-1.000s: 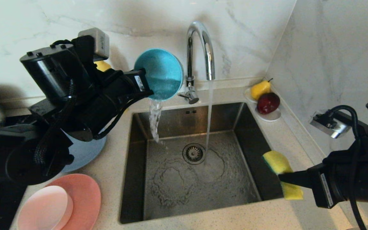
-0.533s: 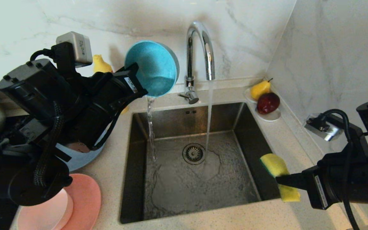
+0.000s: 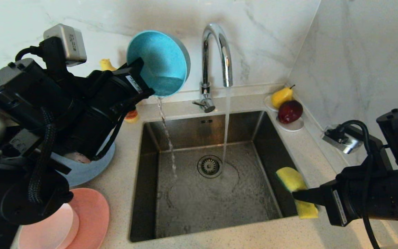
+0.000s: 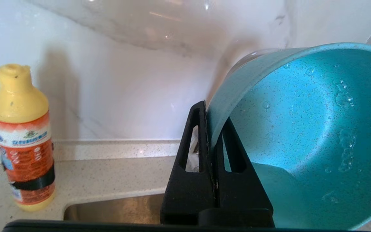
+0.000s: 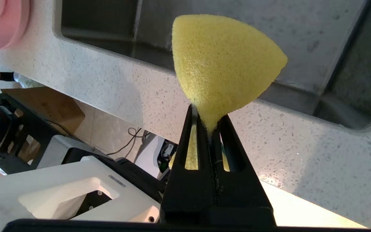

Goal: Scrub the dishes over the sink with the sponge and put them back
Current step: Wash the bowl

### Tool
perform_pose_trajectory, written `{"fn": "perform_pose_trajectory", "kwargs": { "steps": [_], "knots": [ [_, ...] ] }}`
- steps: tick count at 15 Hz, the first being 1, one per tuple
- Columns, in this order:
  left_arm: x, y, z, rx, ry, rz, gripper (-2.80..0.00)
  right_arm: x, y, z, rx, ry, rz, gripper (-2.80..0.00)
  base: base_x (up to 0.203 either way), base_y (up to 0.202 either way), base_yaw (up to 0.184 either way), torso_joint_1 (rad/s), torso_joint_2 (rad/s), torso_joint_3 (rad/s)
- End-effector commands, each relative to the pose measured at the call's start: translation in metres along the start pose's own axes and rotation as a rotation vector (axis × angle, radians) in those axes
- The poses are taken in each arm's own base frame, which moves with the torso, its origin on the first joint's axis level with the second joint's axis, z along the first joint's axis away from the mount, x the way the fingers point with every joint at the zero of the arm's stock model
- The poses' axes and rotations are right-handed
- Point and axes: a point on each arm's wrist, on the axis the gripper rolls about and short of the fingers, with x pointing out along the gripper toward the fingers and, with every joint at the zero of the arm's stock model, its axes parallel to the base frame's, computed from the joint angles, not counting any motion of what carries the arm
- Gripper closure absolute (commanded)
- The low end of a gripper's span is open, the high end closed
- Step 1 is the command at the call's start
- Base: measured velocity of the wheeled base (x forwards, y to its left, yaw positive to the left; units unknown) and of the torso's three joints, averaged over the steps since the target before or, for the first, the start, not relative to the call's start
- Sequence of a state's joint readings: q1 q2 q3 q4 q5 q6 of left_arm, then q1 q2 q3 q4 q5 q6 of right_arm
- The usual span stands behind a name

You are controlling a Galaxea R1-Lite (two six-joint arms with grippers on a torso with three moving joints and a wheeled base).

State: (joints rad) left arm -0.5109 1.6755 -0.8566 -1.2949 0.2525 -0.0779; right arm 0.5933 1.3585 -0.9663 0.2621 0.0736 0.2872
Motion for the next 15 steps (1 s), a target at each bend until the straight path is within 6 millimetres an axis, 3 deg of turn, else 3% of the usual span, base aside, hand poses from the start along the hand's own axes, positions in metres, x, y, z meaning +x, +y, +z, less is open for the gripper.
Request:
{"fn": "perform_pose_trajectory", "kwargs": {
  "steps": [1, 4, 11, 15],
  "knots": [
    [0.0, 0.001, 0.0, -0.002, 0.002, 0.007, 0.0, 0.002, 0.0, -0.001, 0.002, 0.009, 0.006, 0.0, 0.0, 0.0, 0.0, 0.0, 0.0, 0.0],
    [-0.007, 0.006, -0.001, 0.034, 0.118, 0.025, 0.0, -0.007, 0.002, 0.0, -0.001, -0.012, 0.042, 0.0, 0.0, 0.0, 0.0, 0.0, 0.0, 0.0],
    [-0.045, 0.016, -0.023, 0.188, 0.775, 0.068, 0.0, -0.024, 0.035, -0.004, -0.094, 0.019, 0.215, 0.0, 0.0, 0.0, 0.0, 0.0, 0.0, 0.0],
    [-0.056, 0.007, -0.026, 0.193, 0.849, 0.036, 0.0, -0.017, 0.06, 0.008, -0.092, 0.053, 0.314, 0.0, 0.0, 0.0, 0.0, 0.0, 0.0, 0.0]
  ]
}}
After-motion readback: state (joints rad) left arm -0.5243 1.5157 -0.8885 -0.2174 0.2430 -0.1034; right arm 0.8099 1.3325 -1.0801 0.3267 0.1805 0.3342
